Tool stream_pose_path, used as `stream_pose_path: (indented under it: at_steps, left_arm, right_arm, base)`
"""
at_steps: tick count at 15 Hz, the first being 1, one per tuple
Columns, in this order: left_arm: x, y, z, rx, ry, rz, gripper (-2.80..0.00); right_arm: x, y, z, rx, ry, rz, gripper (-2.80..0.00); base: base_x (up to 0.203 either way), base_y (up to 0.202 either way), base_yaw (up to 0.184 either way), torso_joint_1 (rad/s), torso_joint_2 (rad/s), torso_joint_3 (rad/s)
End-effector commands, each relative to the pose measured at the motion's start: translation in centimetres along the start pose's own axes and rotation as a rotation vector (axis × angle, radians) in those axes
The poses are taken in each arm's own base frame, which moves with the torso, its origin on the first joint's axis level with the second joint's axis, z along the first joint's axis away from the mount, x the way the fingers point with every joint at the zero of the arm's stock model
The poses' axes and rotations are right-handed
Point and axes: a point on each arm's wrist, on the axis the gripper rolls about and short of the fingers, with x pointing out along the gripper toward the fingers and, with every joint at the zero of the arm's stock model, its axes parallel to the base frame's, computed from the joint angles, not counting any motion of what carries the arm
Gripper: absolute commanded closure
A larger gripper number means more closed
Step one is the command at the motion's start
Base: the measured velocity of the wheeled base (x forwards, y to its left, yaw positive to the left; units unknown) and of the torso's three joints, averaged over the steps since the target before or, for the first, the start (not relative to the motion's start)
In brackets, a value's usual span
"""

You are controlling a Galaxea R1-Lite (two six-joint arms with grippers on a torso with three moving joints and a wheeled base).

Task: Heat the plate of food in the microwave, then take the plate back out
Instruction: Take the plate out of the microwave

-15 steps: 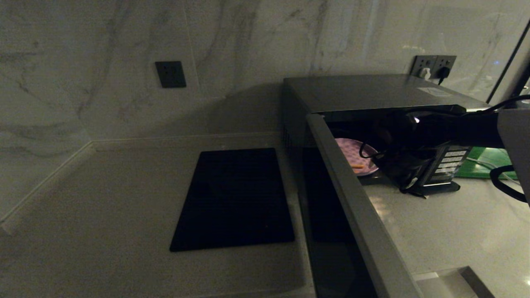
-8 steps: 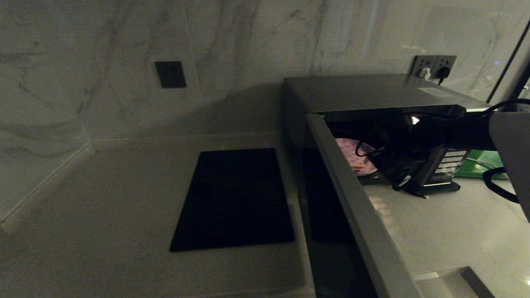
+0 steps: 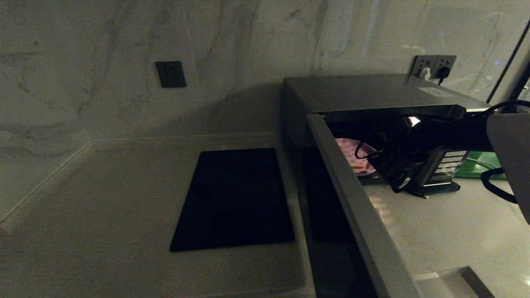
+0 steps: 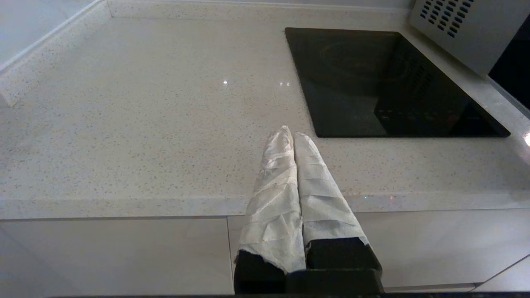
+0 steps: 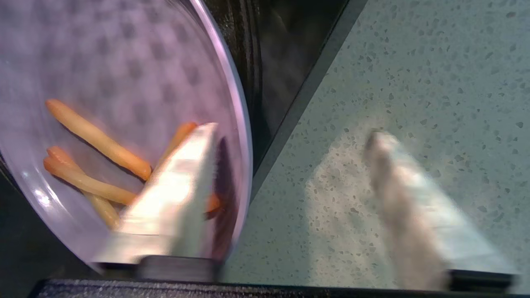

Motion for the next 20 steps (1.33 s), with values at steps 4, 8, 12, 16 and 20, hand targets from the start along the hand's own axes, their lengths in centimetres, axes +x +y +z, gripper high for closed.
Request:
stream_pose_path:
  at_steps: [4, 8, 12, 16, 20]
  left_arm:
    - [0.0, 0.0, 0.0, -0.001, 0.001, 0.001, 0.0]
    - [0.0, 0.0, 0.0, -0.001, 0.001, 0.001, 0.0]
    - [0.0, 0.0, 0.0, -0.001, 0.001, 0.001, 0.0]
    - [0.0, 0.0, 0.0, -0.001, 0.001, 0.001, 0.0]
    - [0.0, 0.0, 0.0, -0.001, 0.001, 0.001, 0.0]
  right_arm:
    - [0.2, -0.1, -0.1, 0.004, 0.003, -0.007, 0.0]
    - [0.3, 0.1, -0.1, 0.003, 0.004, -0.002, 0.0]
    - [0.0, 0.1, 0.0, 0.003, -0.003, 0.003, 0.0]
    - [-1.0, 0.0, 0.2, 0.004, -0.008, 0.007, 0.0]
    - [-3.0, -0.5, 0.4, 0.001, -0.002, -0.006, 0.0]
  base:
    - [0.0, 0.0, 0.0, 0.0, 0.0, 0.0]
    - [0.0, 0.0, 0.0, 0.0, 0.0, 0.0]
    - [0.0, 0.0, 0.0, 0.0, 0.0, 0.0]
    - [0.0, 0.0, 0.0, 0.0, 0.0, 0.0]
    - [0.0, 0.0, 0.0, 0.0, 0.0, 0.0]
